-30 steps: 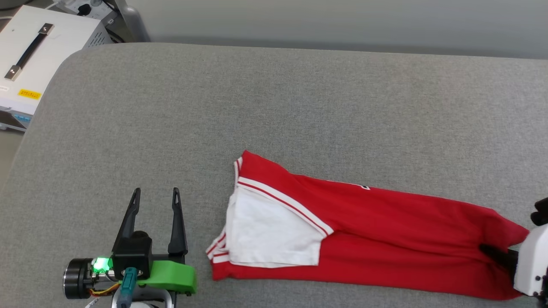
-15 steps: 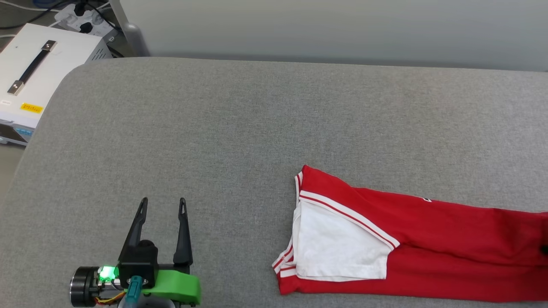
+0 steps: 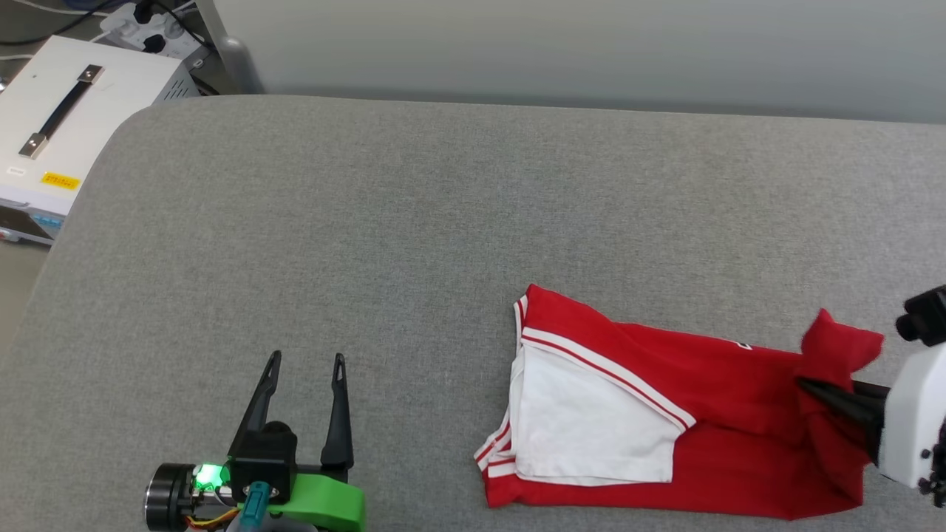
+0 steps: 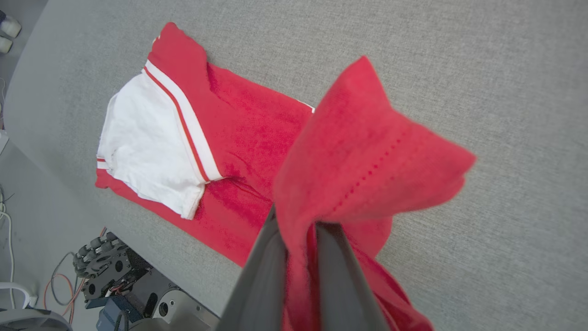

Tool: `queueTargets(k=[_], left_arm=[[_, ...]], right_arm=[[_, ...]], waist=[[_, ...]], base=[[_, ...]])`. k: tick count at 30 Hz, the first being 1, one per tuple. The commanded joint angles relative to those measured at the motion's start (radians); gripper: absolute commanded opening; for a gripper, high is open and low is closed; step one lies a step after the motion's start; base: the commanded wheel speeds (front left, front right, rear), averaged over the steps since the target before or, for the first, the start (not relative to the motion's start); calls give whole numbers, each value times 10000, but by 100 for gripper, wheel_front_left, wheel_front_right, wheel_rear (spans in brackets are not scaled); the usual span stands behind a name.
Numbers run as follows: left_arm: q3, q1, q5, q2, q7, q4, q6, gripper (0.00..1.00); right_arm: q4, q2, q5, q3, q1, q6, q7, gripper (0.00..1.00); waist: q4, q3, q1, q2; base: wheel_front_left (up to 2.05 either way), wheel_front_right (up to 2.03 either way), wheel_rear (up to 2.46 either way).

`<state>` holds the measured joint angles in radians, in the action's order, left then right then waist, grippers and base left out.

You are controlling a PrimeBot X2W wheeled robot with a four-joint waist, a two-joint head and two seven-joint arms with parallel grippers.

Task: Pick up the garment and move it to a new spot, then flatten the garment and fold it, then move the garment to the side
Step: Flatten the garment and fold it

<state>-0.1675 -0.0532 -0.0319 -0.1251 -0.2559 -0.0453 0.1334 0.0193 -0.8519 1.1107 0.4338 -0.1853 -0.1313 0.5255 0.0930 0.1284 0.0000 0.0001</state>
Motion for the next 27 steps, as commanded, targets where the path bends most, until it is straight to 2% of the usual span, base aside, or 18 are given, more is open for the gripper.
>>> queueTargets(k=[1, 7, 14, 18, 23, 24, 26, 27], left_arm=[[-28, 174, 112, 44, -59, -22, -73, 100], [-24, 396, 150, 89, -59, -20, -91, 100], [-82, 605, 172, 179, -59, -43, -95, 100], [-113, 696, 175, 228, -59, -62, -90, 100], [-106, 757, 173, 265, -59, -71, -67, 100], [-92, 759, 171, 268, -59, -76, -57, 100], [-41, 725, 166, 267, -59, -87, -23, 100], [-12, 697, 162, 260, -59, -99, -8, 100]], right_arm=[[175, 262, -226, 106, -326, 6, 114, 0], [181, 1492, -1168, 1019, -1431, 6, 741, 0], [-887, 2812, -2050, 2324, -2734, 6, 777, 0], [-1934, 3319, -2412, 2923, -3155, 6, 671, 0], [-3111, 3612, -2730, 3608, -3242, 6, 456, 0], [-3264, 3667, -2719, 3683, -3234, 6, 302, 39], [-3395, 3726, -2726, 3744, -3251, 6, -100, 100], [-3393, 3739, -2786, 3740, -3280, 6, -392, 100]], waist=[[139, 134, 0, -1], [322, 372, 0, -1], [521, 638, 0, -1], [643, 764, 0, -1], [723, 866, 0, -1], [723, 864, 0, -1], [670, 806, 0, -1], [633, 755, 0, -1]], base=[[0, 0, 0], [0, 0, 0], [0, 0, 0], [0, 0, 0], [0, 0, 0], [0, 0, 0], [0, 0, 0], [0, 0, 0]])
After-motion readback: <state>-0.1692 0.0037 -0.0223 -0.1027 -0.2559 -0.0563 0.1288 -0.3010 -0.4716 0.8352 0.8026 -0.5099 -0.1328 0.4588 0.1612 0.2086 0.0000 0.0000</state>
